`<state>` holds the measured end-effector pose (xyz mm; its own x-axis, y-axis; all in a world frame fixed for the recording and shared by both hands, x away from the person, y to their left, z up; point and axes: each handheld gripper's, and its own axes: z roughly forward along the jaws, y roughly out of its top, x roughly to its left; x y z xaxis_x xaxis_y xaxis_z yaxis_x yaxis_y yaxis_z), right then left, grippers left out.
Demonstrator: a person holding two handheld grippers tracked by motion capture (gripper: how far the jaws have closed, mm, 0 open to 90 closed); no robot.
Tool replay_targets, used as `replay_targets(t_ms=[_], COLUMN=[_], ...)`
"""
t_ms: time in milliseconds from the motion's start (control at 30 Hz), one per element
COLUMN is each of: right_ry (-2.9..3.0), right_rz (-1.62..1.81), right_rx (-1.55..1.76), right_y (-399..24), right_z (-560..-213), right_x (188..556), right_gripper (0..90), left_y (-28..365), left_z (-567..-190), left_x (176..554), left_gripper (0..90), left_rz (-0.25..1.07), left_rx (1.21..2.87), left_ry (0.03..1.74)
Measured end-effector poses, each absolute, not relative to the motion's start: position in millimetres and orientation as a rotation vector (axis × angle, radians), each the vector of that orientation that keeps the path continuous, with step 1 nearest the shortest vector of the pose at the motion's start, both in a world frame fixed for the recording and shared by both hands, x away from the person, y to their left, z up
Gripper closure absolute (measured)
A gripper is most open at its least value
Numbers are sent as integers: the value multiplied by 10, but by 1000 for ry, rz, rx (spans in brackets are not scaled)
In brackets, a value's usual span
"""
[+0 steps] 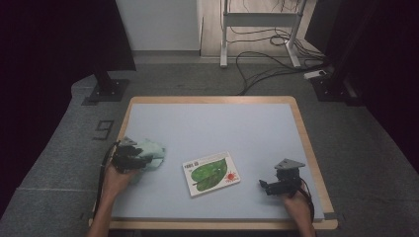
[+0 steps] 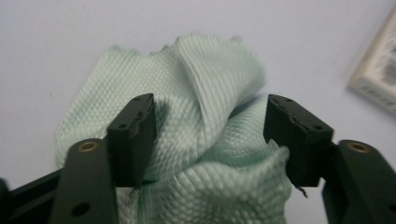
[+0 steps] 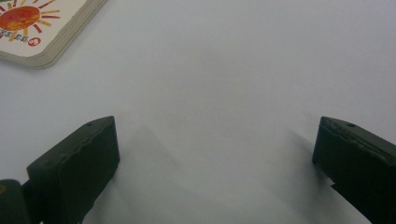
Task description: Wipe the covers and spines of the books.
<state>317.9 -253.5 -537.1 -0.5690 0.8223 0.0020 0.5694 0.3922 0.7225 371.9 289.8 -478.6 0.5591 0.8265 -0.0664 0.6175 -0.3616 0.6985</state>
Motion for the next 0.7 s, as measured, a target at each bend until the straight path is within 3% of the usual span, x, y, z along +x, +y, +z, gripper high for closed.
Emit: replay_targets(t_ms=[267, 700], right_ry=[2299, 2299], right_rz=[984, 984], right_rx=[1204, 1204], right_y=[-2535, -2535], right_z=[-5371, -5371], right_x=[3178, 3178], right_gripper=[1, 1], left_y=[2531, 2083], left_z=[-4557, -4744], left_x=[3557, 3377], left_gripper=[152, 0], left_rz=[359, 300], left_rx=[2149, 2281], left_ry=[957, 762])
